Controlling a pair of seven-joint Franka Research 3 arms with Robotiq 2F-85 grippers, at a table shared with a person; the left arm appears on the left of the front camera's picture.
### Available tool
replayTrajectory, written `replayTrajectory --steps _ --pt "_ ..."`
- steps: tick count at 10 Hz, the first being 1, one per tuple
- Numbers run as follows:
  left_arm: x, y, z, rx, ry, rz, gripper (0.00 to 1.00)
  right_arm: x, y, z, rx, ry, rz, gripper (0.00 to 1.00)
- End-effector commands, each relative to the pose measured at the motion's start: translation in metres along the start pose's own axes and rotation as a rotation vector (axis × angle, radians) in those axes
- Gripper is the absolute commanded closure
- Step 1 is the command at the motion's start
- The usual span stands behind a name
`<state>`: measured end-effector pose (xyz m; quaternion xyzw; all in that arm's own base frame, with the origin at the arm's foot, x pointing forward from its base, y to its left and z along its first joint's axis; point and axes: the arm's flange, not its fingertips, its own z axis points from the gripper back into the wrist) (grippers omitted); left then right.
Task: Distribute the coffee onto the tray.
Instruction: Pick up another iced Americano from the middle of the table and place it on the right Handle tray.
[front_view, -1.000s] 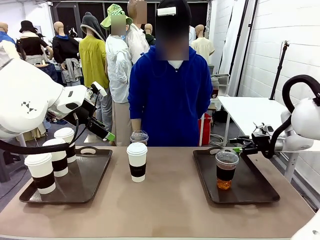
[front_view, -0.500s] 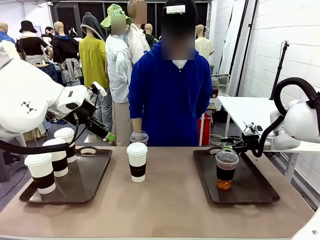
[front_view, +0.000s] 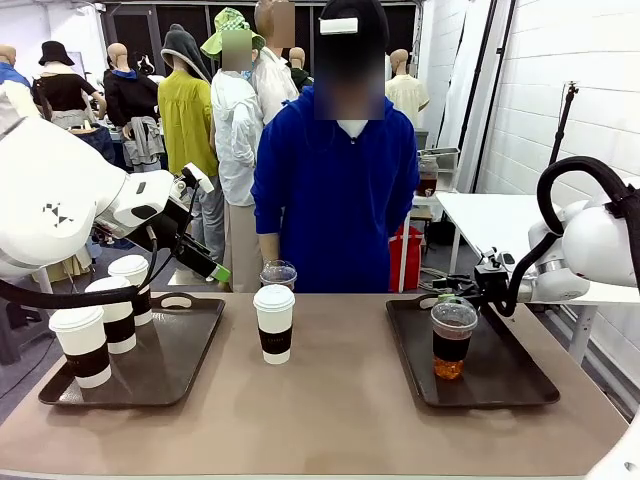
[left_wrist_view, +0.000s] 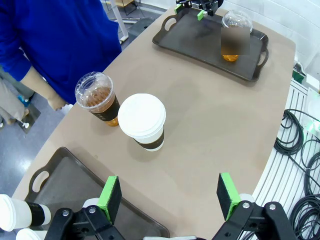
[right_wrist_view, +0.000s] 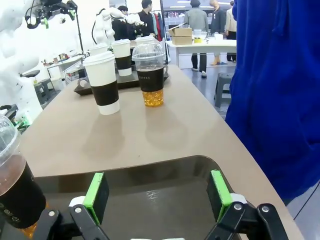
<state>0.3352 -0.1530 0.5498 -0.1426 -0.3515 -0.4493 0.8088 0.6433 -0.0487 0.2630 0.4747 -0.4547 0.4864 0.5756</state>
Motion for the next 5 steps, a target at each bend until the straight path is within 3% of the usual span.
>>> replayTrajectory --steps 1,5 --pt "-0.0009 0.0015 -0.0001 -0.005 -0.004 -0.012 0.0 0.0005 -0.0001 0.002 -0.003 0.0 0.002 0.0" --pt "-0.0009 0.0015 -0.0001 -0.005 -0.004 -0.012 0.0 0.0005 -0.0001 0.002 -0.003 0.0 0.002 0.0"
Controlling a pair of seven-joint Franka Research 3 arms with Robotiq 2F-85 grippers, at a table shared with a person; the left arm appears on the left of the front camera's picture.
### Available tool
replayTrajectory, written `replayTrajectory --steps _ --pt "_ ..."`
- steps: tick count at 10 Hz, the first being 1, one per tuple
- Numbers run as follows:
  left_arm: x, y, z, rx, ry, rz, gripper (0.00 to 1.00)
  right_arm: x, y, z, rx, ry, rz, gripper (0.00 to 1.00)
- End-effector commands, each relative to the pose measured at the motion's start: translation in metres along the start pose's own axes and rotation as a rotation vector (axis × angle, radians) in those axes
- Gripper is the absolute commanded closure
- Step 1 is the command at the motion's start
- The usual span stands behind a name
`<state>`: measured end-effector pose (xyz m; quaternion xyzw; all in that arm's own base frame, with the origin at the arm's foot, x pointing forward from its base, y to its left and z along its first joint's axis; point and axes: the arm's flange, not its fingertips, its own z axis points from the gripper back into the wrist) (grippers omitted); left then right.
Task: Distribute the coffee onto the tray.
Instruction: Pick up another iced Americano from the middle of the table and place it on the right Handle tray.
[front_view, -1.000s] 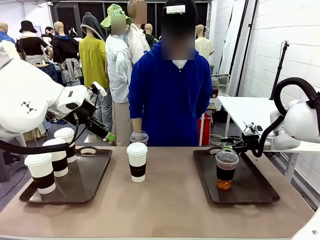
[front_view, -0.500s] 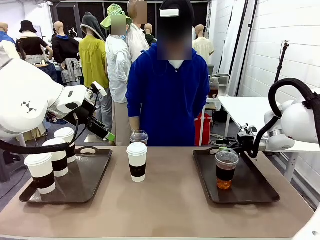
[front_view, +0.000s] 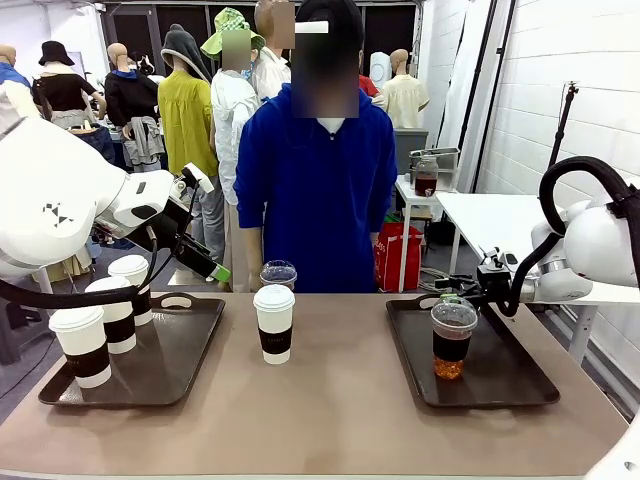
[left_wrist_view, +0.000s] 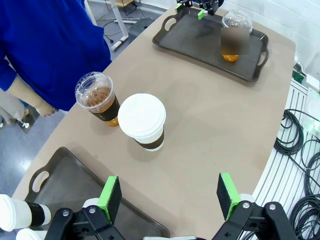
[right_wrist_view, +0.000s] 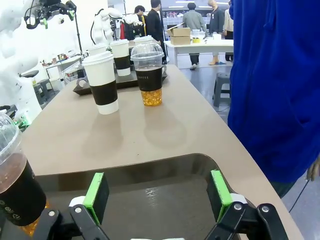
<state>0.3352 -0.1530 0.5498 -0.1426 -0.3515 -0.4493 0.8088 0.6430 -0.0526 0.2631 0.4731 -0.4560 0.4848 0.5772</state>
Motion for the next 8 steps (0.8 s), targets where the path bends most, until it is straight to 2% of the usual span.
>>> replayTrajectory --steps 1,4,8 --pt "-0.001 0.002 0.0 -0.005 -0.004 -0.012 0.0 0.0 0.0 0.0 0.0 0.0 0.0 0.0" --pt "-0.001 0.002 0.0 -0.005 -0.004 -0.012 0.0 0.02 -0.004 -0.031 -0.053 -0.007 -0.015 0.0" --pt "-0.001 0.002 0.0 -0.005 -0.004 -0.012 0.0 0.027 -0.009 -0.073 -0.053 0.0 -0.033 0.0"
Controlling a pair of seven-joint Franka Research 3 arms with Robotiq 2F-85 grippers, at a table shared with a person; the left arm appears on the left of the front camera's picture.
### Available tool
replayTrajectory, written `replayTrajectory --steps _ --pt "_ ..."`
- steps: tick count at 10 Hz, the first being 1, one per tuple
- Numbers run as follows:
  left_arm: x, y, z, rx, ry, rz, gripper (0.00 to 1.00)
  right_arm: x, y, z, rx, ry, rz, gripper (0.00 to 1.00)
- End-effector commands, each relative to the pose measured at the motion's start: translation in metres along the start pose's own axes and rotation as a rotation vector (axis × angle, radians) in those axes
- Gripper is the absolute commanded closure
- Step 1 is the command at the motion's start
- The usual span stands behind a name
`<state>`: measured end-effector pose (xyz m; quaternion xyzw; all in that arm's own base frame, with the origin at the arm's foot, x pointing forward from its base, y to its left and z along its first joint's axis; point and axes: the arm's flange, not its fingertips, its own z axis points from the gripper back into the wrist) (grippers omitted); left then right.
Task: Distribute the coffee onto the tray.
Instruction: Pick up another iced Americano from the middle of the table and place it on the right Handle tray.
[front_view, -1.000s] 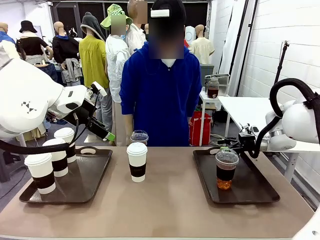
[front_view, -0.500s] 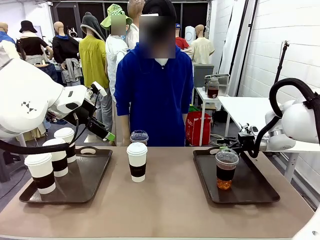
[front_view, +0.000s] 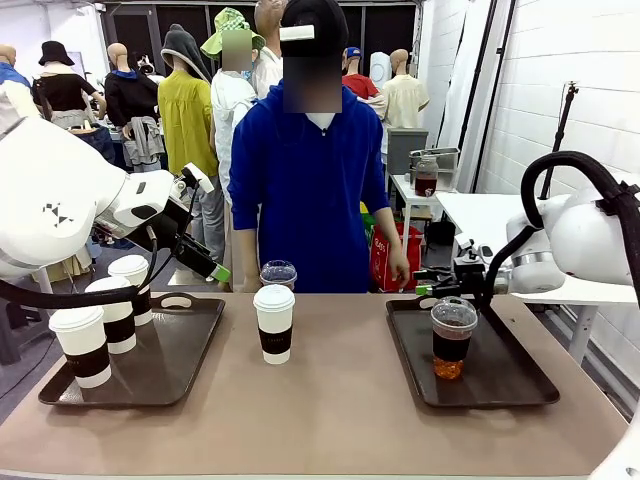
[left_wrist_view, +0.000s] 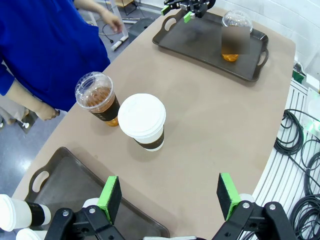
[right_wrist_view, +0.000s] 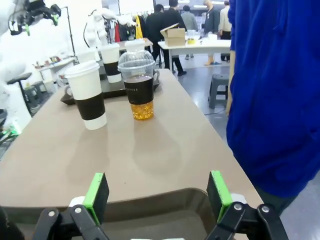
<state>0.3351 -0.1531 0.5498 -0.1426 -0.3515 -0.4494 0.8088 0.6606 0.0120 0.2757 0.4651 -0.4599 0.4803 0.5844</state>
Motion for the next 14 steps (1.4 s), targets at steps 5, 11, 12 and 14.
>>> replayTrajectory --steps 5,11,12,14 --pt "-0.001 0.002 0.0 -0.005 -0.004 -0.012 0.0 0.007 0.008 -0.059 -0.036 -0.028 -0.073 0.0" --pt "-0.001 0.002 0.0 -0.005 -0.004 -0.012 0.0 0.013 0.003 -0.13 0.054 -0.002 -0.053 0.0" --pt "-0.001 0.002 0.0 -0.005 -0.004 -0.012 0.0 0.017 0.002 -0.141 0.072 0.002 -0.045 0.0" --pt "-0.001 0.002 0.0 -0.005 -0.004 -0.012 0.0 0.024 -0.001 -0.163 0.094 0.001 -0.03 0.0"
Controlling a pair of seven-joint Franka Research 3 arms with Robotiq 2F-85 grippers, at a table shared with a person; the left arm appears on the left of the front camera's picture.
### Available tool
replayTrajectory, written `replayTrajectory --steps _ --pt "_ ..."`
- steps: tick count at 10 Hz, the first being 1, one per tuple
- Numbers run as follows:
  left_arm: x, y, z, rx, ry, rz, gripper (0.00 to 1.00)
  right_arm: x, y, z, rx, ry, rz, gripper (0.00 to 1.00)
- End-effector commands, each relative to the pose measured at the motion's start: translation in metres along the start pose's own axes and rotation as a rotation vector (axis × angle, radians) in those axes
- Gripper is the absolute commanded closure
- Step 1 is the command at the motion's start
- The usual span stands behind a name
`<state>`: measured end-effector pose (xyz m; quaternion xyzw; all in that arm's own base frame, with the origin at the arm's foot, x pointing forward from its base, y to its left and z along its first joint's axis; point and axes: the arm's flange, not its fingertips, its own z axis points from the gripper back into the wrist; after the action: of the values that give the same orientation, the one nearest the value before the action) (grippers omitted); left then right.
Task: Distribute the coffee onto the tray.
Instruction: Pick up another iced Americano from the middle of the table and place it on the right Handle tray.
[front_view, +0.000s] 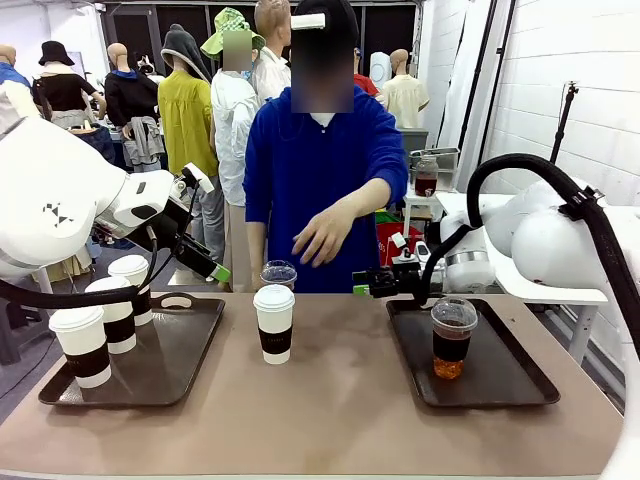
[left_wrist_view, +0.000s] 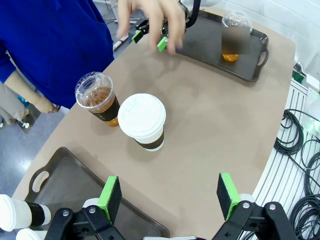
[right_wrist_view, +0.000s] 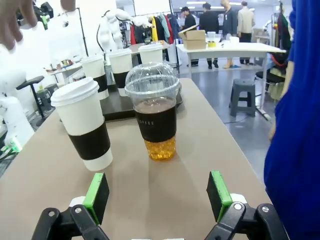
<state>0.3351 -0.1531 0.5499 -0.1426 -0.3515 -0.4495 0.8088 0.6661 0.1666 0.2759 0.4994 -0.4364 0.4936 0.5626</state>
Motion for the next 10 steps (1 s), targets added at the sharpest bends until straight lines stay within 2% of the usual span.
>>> replayTrajectory --steps 1,2,6,8,10 --pt "-0.001 0.002 0.0 -0.005 -0.004 -0.012 0.0 0.005 -0.015 -0.02 0.004 0.011 -0.003 0.0" --pt "-0.001 0.002 0.0 -0.005 -0.004 -0.012 0.0 0.005 -0.018 -0.032 0.009 -0.015 -0.002 0.0" --pt "-0.001 0.002 0.0 -0.005 -0.004 -0.012 0.0 -0.004 -0.017 -0.063 0.041 -0.007 -0.014 0.0" --pt "-0.001 0.002 0.0 -0.005 -0.004 -0.012 0.0 0.001 -0.015 -0.053 0.037 -0.02 -0.007 0.0" --pt "-0.001 0.002 0.0 -0.005 -0.004 -0.012 0.0 0.008 -0.011 -0.024 0.028 -0.017 -0.001 0.0"
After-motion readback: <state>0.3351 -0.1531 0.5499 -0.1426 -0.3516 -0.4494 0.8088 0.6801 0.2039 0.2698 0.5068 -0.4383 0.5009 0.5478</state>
